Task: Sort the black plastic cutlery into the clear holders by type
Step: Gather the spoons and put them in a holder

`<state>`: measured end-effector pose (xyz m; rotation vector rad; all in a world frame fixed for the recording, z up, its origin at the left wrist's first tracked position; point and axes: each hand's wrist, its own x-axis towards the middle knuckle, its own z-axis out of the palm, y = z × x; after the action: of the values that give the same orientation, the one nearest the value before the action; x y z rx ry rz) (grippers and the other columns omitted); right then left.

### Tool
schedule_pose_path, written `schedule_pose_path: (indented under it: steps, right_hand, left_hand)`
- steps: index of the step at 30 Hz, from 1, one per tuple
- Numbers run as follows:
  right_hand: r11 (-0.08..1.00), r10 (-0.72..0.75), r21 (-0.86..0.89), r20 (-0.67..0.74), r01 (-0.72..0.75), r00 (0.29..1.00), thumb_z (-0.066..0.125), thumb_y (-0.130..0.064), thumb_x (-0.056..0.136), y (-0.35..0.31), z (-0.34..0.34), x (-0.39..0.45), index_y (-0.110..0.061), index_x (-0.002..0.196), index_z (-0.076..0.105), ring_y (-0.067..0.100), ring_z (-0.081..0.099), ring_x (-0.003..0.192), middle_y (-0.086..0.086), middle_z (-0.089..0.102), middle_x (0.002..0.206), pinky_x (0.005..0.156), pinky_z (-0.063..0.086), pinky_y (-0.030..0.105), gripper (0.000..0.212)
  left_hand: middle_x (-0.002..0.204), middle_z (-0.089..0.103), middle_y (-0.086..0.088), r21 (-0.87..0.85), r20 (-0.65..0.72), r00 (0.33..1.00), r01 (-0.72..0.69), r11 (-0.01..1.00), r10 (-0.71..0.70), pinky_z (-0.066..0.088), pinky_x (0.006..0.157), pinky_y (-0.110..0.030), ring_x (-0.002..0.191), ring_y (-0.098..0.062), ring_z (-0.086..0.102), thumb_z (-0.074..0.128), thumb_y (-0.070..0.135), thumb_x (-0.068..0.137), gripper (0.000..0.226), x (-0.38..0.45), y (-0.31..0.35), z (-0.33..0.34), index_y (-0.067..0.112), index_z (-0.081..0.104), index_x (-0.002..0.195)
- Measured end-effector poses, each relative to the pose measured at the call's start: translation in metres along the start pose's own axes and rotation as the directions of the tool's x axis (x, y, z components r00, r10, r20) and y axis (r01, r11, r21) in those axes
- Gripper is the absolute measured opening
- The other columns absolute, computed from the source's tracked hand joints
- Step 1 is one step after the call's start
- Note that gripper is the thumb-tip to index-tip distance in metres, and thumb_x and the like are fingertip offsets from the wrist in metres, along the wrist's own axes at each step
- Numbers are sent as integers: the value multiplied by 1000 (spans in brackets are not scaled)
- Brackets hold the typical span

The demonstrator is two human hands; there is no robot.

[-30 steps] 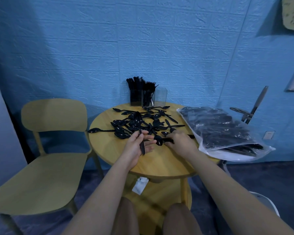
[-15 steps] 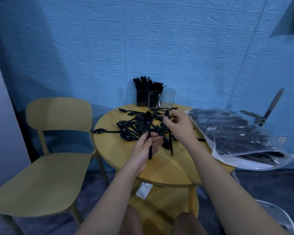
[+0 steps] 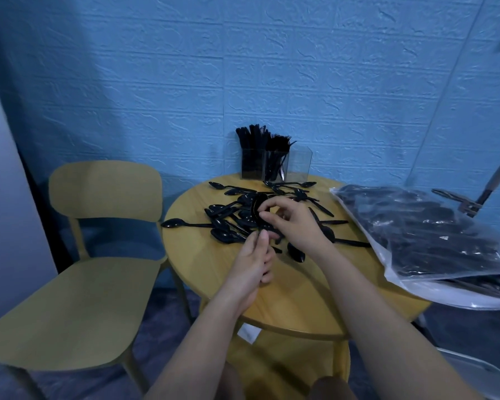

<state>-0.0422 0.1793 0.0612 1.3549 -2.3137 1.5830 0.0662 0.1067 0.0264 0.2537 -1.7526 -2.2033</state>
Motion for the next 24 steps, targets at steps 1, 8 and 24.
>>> schedule_pose_path:
  steps: [1, 8, 24]
  right_hand:
    - [1000, -4, 4, -10, 4, 1000, 62, -13, 90, 2, -1, 0, -33, 85, 62, -5, 57, 69, -24, 64, 79, 64, 43, 11, 21]
    - [887, 199, -349, -302, -302, 932, 60, -28, 92, 39, -43, -15, -18, 102, 67, 13, 55, 88, -2, 64, 99, 74, 45, 28, 16]
    - [718, 337, -611, -115, -334, 934, 56, -18, 91, 39, -43, -31, -23, 125, 59, 19, 55, 110, 1, 63, 121, 104, 39, 40, 34]
  left_hand:
    - [59, 32, 7, 3, 5, 1000, 0, 1000, 0, 24, 41, -17, 45, -2, 27, 37, 33, 101, 25, 1, 0, 0, 13, 53, 103]
    - [55, 34, 6, -130, 35, 998, 57, 990, -53, 26, 38, -16, 44, -4, 27, 37, 20, 102, 22, 2, 1, -5, 9, 55, 97]
    - [51, 35, 4, -221, 56, 995, 96, 970, -86, 21, 34, -16, 37, -5, 27, 33, 15, 102, 25, -2, 5, -7, 8, 56, 96]
